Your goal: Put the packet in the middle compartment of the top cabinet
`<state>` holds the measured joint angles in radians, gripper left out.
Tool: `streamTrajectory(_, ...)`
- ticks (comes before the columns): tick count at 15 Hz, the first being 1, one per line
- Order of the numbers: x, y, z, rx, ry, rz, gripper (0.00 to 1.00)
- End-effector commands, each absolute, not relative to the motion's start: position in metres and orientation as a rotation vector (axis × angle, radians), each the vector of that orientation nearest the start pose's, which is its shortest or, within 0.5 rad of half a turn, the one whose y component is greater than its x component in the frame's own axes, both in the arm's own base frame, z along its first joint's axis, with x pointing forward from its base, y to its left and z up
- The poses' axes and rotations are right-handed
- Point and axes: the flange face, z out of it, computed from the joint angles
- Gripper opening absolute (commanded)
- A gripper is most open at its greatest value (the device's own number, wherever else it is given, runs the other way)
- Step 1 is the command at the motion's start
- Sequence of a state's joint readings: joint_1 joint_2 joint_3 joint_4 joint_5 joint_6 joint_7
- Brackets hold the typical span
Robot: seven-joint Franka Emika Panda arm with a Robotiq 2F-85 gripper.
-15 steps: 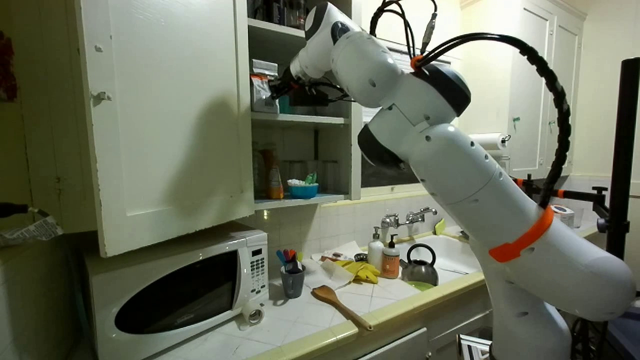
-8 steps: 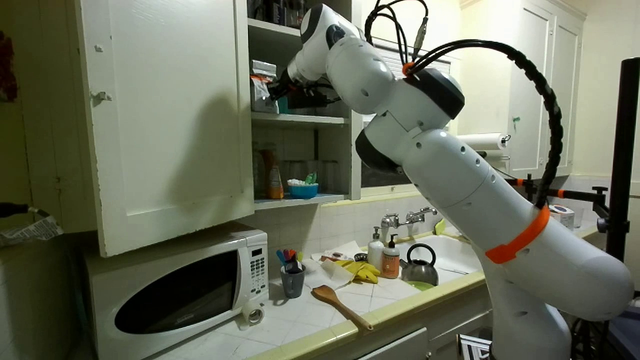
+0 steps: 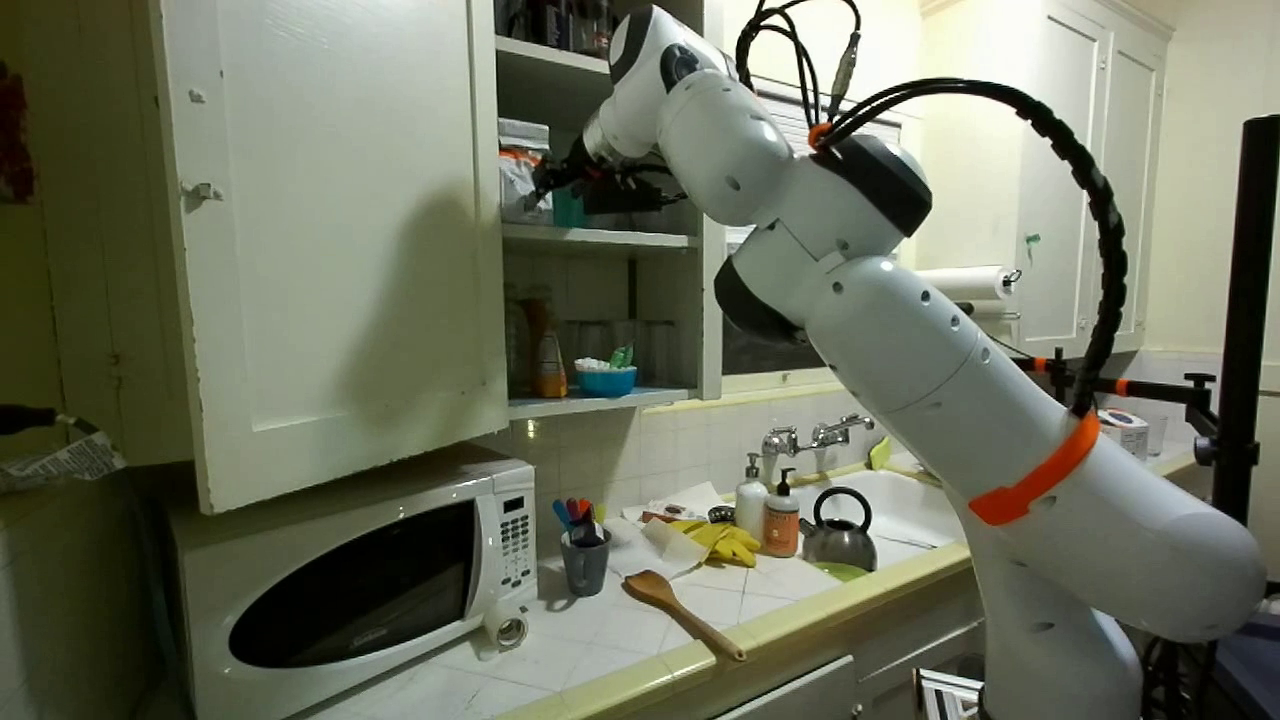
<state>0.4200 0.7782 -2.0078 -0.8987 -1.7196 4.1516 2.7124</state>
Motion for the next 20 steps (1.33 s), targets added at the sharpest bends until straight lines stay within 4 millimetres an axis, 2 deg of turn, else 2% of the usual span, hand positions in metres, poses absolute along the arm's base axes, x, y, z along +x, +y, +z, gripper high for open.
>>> streamTrajectory(1, 0.506, -0.143, 0.773, -2.784, 0.559, -2.071, 1.0)
streamTrajectory(7, 0.499, -0.135, 0.776, -2.788, 0.558, -2.032, 1.0)
streamTrajectory(9, 0.484, -0.138, 0.781, -2.815, 0.586, -2.019, 1.0)
streamTrajectory(10, 0.48, -0.143, 0.776, -2.828, 0.587, -2.003, 1.0)
streamTrajectory(13, 0.445, -0.155, 0.783, -2.885, 0.617, -1.95, 1.0)
streamTrajectory(17, 0.407, -0.163, 0.777, -2.974, 0.257, -1.837, 1.0)
streamTrajectory(20, 0.385, -0.164, 0.774, -2.971, 0.085, -1.789, 1.0)
